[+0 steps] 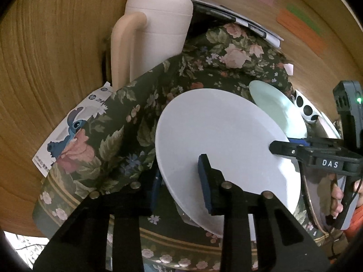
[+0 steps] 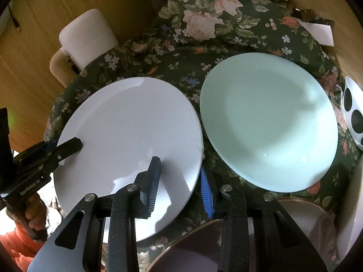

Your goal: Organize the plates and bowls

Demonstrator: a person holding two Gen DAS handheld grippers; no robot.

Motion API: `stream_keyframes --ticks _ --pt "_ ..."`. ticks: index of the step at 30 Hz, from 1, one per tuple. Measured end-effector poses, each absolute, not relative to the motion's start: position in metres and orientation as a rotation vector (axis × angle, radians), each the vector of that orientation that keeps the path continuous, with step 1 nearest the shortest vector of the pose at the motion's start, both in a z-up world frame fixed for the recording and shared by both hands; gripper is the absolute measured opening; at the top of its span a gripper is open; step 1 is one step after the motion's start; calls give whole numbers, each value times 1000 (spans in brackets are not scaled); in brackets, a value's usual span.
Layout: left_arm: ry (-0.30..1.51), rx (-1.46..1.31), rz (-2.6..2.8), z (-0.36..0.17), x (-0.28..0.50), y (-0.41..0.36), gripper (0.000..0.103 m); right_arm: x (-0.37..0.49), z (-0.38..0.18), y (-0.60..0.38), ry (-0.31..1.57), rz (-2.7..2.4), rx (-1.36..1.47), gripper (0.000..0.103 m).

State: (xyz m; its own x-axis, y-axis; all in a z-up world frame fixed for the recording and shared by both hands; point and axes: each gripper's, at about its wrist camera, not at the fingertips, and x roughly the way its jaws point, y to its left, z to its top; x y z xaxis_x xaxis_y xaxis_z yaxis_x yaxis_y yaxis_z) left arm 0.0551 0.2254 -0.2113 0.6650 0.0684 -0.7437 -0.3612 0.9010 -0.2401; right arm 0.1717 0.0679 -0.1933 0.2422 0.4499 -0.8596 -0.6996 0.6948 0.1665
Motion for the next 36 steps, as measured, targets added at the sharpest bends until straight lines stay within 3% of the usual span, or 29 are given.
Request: stream_keyframes --ticks 36 --pt "665 -276 189 -147 50 172 31 138 -130 -6 853 731 -157 31"
